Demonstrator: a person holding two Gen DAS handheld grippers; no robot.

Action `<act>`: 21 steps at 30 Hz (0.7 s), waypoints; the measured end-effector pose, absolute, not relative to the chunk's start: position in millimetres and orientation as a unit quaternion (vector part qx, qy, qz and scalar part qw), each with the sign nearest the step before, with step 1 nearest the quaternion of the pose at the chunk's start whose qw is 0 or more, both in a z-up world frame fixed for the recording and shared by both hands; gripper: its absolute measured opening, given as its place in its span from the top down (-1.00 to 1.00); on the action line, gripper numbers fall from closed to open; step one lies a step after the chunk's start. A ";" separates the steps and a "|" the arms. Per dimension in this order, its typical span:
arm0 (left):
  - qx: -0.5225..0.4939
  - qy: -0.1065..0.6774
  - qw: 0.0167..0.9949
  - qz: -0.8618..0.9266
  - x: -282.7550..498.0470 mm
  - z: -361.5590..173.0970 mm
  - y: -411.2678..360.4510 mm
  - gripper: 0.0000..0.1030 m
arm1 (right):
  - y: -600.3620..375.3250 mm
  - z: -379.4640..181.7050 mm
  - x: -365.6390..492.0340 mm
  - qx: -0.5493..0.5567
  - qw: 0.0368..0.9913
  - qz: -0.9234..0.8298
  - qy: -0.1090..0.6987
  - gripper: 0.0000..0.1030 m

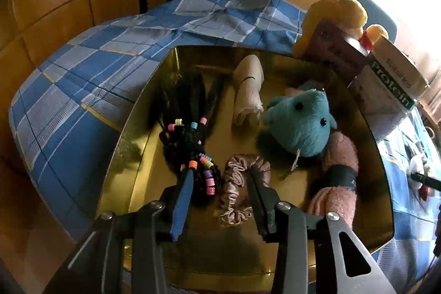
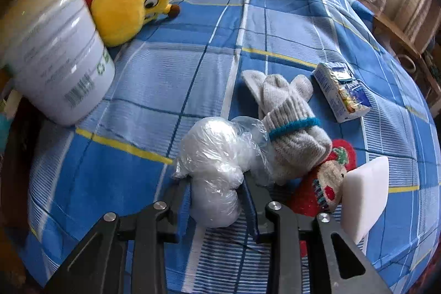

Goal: Organize soft objects
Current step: 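Carry the brown scrunchie into the gold tray and open the left tool, then carry the white plastic bundle into the gold tray and open the right tool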

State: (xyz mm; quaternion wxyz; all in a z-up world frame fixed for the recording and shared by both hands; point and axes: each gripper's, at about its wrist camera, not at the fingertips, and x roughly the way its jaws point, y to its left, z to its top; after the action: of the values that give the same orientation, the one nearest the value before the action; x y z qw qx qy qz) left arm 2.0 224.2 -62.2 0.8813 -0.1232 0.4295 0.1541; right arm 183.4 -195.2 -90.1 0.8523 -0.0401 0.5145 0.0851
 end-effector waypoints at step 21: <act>-0.107 0.386 0.905 0.142 -16.5 -32.7 223.9 0.02 | -101.6 95.7 296.2 0.016 0.926 0.054 0.373 0.37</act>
State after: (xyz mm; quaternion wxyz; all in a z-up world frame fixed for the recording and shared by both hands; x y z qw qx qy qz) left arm -16.5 223.9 -32.7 0.9053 -0.1067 0.3858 0.1418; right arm 296.2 -101.6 95.7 0.9260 0.0164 0.3733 0.0539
